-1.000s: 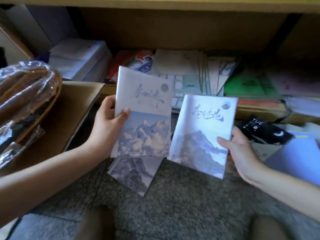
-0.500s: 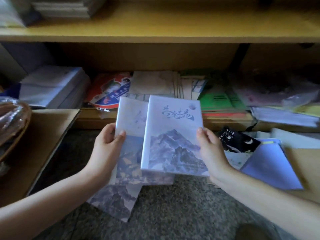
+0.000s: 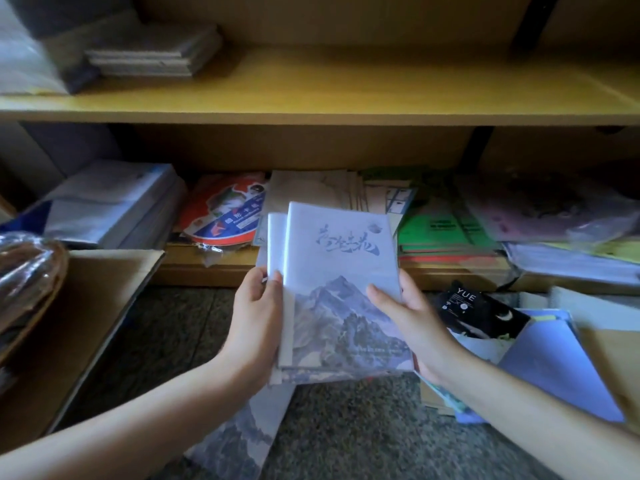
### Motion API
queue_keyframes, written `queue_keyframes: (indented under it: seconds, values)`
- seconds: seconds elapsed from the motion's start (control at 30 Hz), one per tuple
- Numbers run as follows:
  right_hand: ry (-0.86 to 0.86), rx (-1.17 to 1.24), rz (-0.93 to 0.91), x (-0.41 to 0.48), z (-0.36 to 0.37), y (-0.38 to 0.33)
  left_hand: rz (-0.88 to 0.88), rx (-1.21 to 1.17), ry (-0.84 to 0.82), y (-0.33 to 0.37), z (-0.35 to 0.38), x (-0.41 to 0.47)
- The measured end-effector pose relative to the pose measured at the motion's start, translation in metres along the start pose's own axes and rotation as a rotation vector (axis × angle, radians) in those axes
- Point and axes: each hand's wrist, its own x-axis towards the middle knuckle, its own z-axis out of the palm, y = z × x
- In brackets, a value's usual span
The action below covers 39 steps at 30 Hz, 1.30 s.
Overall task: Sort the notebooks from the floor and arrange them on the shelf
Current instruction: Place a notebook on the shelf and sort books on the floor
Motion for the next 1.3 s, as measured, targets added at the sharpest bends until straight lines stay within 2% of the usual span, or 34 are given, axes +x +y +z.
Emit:
queue_keyframes:
  seconds: [0.13,0.3,0.43,0.6,0.7,0.8,0.9,1.0,1.1,1.2,1.3]
  values:
    - [-0.034,-0.005,-0.088,-0.003,0.004,-0.001,0.043,-0.010,-0.040,0.006,-0.004,-0.001]
    - [0.117,-0.079,-0.305,-0.001,0.006,-0.007,0.135,-0.048,-0.373,0.018,-0.004,-0.016]
    - [0.241,-0.233,-0.454,-0.005,0.004,-0.025,0.203,-0.110,-0.474,0.019,-0.008,-0.021]
    - [0.211,-0.227,-0.668,0.010,0.017,-0.066,0.080,-0.181,-0.241,0.037,-0.004,-0.019]
    - [0.224,-0.171,-0.707,0.030,0.029,-0.093,0.073,-0.198,-0.191,0.072,-0.007,-0.012]
    - [0.193,-0.031,-0.627,0.051,0.047,-0.123,0.208,-0.174,-0.178,0.120,-0.020,0.007]
    - [0.076,0.034,-0.512,0.070,0.070,-0.151,0.185,-0.264,-0.131,0.166,-0.034,0.039]
    - [0.003,-0.240,-0.576,0.089,0.090,-0.175,0.188,-0.353,0.012,0.204,-0.046,0.077]
    - [0.040,-0.659,-0.653,0.122,0.093,-0.188,0.222,-0.377,0.142,0.227,-0.066,0.125]
    - [-0.001,-1.199,-0.575,0.154,0.092,-0.186,0.220,-0.331,0.279,0.242,-0.087,0.166]
    - [-0.062,-1.540,-0.543,0.162,0.094,-0.174,0.167,-0.390,0.324,0.245,-0.105,0.192]
